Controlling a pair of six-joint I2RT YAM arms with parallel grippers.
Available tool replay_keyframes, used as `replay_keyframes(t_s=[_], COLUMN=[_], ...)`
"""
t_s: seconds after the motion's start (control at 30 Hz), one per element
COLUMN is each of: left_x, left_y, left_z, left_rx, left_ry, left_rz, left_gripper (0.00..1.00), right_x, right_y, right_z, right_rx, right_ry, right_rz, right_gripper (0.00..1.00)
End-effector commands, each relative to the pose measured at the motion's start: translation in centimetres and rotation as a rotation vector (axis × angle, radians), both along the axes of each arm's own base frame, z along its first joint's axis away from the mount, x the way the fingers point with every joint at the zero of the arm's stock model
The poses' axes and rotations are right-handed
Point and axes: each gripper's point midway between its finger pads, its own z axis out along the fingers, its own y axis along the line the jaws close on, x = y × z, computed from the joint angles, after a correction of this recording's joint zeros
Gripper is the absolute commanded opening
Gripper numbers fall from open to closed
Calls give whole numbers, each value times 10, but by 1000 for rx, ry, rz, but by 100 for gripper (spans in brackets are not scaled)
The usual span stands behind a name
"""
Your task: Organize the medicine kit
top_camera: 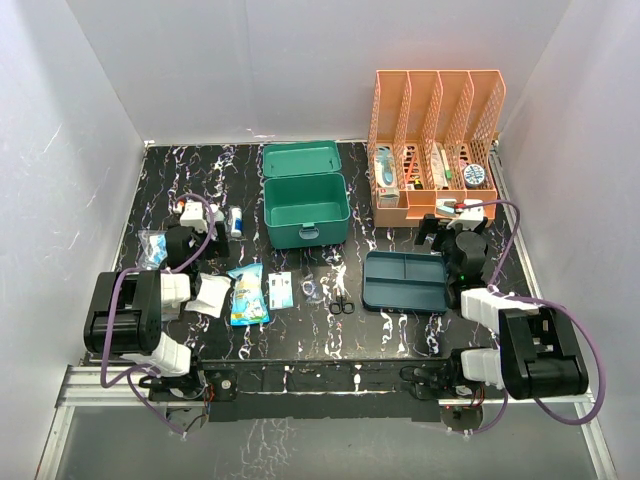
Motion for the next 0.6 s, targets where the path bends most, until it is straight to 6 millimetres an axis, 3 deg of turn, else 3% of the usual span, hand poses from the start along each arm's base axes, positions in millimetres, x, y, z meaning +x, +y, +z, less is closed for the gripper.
replay_keyframes(t_s=[0.0, 0.1, 0.43, 0.57], left_x=[14, 21, 50, 60], left_y=[2, 0, 3, 2], left_z=[18, 25, 5, 2], left_rx=[7, -17, -27, -31], left_ry=[-10, -14, 81, 89], left_rz=[10, 11, 41, 43], left_gripper=[88, 84, 77, 69], right_x=[0, -1, -5, -3], right_y=[9, 12, 15, 15], right_z=[15, 17, 16, 17], right_rx=[23, 28, 36, 36], right_ry=[-25, -30, -30, -32], right_rz=[35, 45, 46, 45], right_gripper=[98, 98, 98, 98])
